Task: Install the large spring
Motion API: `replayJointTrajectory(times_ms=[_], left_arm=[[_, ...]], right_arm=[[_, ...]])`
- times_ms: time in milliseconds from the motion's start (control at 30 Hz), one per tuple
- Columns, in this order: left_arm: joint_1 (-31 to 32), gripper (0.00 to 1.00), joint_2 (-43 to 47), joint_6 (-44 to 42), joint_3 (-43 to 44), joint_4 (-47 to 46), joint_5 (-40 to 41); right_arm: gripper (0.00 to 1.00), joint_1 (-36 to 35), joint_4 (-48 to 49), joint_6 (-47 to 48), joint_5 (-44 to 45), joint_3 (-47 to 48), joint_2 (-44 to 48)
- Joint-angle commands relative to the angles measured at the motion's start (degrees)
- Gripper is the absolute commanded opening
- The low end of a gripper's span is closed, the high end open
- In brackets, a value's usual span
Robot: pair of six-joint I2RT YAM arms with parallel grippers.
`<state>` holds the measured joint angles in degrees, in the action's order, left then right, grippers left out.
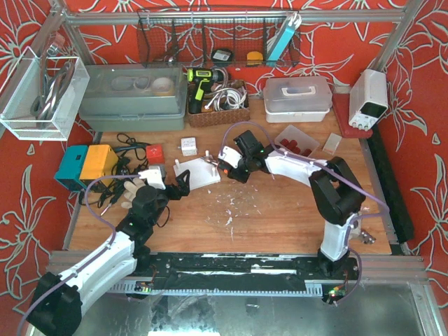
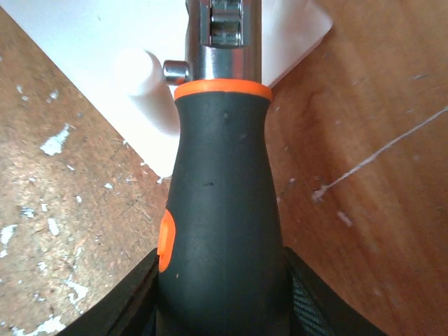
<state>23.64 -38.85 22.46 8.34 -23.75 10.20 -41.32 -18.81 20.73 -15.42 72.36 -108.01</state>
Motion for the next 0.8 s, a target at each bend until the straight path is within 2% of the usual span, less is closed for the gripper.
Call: replayJointTrajectory(times_ms=[0, 133, 233, 467, 633, 767], left_arm=[[0.18, 1.00, 0.33, -0.91, 0.27, -2.01, 1.45], [0.14, 1.00, 0.68, -0.84, 0.02, -2.09, 1.54], [0.17, 1.00, 0.62, -0.79, 0.03, -2.09, 1.41], [0.14, 1.00, 0.88, -0.72, 0.02, -2.35, 0.69], [0.19, 1.00, 0.54, -0.81, 0.17, -2.70, 0.06], [0.27, 1.00, 0.60, -1.59, 0.15, -3.36, -1.63]], right_arm=[[0.00, -0.37, 6.58, -1.64, -0.86, -2.60, 7.00], [0.00, 0.00, 12.12, -5.29, 2.96, -5.89, 10.66], [0.00, 0.84, 12.57, -4.63, 8.41, -5.15, 9.71], [0.00, 4.01, 6.80, 4.06, 14.63, 5.95, -1.22], [0.11, 5.39, 4.92, 7.49, 16.70, 15.08, -9.27], [0.13, 6.06, 3.39, 9.43, 19.42, 20.84, -14.71]])
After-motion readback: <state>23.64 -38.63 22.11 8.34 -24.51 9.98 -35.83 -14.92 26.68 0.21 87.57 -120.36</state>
